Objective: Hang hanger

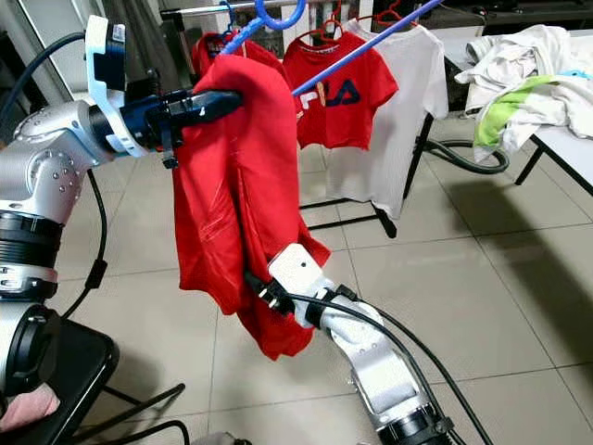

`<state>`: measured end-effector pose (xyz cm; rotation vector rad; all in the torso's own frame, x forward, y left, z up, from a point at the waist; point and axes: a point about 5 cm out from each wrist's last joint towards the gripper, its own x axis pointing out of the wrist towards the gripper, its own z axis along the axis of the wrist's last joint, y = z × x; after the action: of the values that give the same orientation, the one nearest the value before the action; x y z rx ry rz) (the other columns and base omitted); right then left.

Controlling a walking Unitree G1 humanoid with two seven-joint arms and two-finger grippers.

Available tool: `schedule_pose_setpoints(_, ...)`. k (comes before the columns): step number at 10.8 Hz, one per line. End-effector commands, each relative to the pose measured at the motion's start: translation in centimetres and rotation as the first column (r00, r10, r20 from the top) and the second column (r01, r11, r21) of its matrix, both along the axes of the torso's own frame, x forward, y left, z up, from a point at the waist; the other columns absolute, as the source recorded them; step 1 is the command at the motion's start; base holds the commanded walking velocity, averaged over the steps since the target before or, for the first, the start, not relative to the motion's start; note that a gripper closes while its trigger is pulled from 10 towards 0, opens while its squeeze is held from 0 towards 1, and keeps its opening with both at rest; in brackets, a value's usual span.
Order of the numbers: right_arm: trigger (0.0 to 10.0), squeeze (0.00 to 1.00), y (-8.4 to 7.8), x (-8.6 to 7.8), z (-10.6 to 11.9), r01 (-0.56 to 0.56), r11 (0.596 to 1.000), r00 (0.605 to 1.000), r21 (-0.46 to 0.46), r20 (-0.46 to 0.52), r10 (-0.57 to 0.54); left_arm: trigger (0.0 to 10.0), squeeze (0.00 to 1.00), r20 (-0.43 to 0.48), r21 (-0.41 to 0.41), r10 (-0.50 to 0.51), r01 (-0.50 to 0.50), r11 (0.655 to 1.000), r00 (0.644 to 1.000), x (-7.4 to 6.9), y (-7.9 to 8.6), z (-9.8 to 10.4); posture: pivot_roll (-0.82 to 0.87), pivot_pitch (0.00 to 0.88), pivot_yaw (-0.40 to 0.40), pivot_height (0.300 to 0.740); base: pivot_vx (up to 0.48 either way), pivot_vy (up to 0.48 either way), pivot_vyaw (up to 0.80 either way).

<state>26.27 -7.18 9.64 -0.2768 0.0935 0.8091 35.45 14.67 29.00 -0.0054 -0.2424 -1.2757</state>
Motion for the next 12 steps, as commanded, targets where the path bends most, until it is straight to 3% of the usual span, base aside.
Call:
schedule_pose_setpoints(1,0.0,0.0,0.0,0.5,-0.1,0.003,1.0,1.0,-0.007,0.001,-0.003,0.0,0.0,0.044,-0.021,-0.009,0.01,1.0,0.999,-0.3,0.2,1.2,-0.04,0.0,0.117,0.74,0.0,0.0,0.0)
schedule_pose_setpoints(6,0.0,0.0,-0.9,1.7,-0.8,0.032,0.999,0.999,-0.008,-0.005,-0.032,0.0,0.0,0.045,-0.012,-0.046,0.047,0.999,0.998,-0.8,0.2,1.4,-0.04,0.0,0.115,0.74,0.0,0.0,0.0)
schedule_pose_setpoints(12,0.0,0.0,-2.0,2.6,-1.3,-0.008,1.0,1.0,-0.024,0.007,0.008,0.0,0.0,0.026,0.017,-0.083,0.083,0.996,0.996,-1.6,0.8,1.4,-0.02,0.0,0.106,0.74,0.0,0.0,0.0)
